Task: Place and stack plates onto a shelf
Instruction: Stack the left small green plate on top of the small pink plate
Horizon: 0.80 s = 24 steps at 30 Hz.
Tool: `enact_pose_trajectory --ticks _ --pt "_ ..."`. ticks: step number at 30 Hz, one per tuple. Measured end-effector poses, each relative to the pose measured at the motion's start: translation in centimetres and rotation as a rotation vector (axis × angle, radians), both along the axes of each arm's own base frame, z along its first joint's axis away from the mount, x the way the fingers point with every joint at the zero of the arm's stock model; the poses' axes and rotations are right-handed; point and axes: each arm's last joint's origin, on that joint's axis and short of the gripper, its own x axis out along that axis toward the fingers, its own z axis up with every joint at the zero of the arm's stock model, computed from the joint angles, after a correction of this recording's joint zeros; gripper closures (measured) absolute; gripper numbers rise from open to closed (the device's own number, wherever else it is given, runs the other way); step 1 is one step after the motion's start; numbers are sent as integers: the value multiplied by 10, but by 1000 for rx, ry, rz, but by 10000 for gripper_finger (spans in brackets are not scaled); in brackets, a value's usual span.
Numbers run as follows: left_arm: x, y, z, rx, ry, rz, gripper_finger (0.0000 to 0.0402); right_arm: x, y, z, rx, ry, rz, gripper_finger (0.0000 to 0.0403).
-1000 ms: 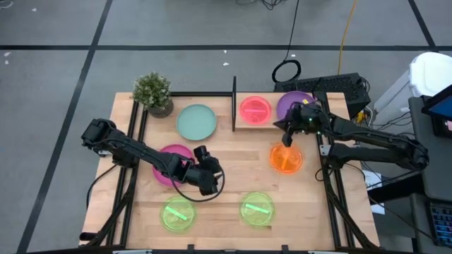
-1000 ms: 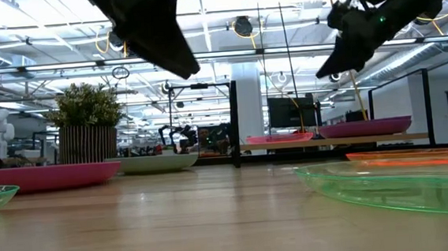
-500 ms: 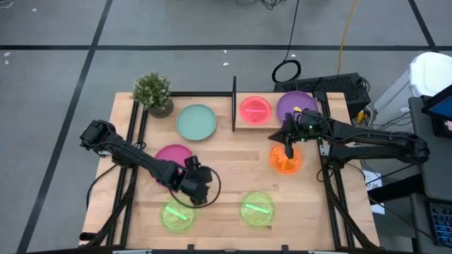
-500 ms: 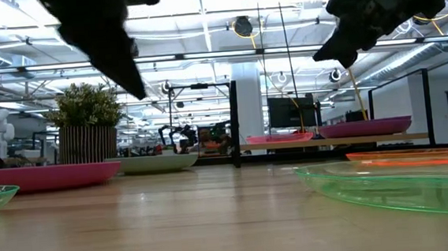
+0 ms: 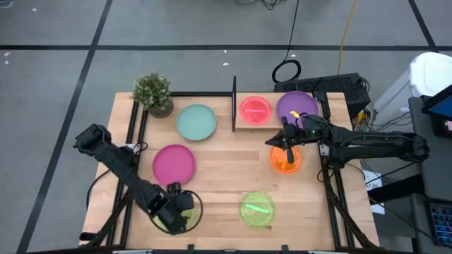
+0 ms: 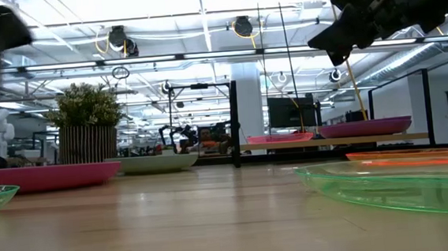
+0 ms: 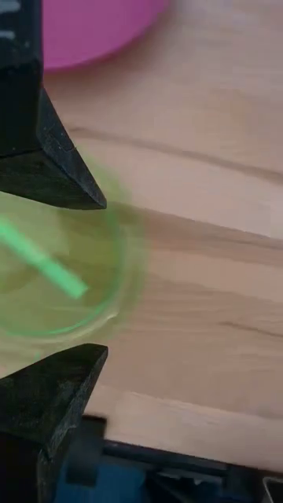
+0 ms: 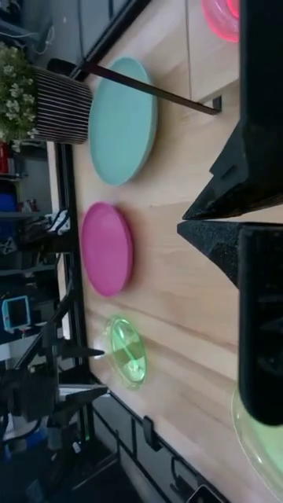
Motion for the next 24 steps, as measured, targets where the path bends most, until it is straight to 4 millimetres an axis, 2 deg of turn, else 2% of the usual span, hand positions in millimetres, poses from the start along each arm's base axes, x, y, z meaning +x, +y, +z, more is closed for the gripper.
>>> enact_pose_trajectory --ticks 7,12,18,24 --pt "-31 -13 -4 -24 169 144 109 0 0 0 -29 -2 6 403" --pt "-47 -21 -5 -26 218 190 148 0 0 0 -36 -2 7 403" --pt "-64 -22 -6 23 274 332 199 0 0 0 -36 -2 7 403" --pt "-75 -28 -6 -18 279 522 215 0 0 0 5 -2 -4 403"
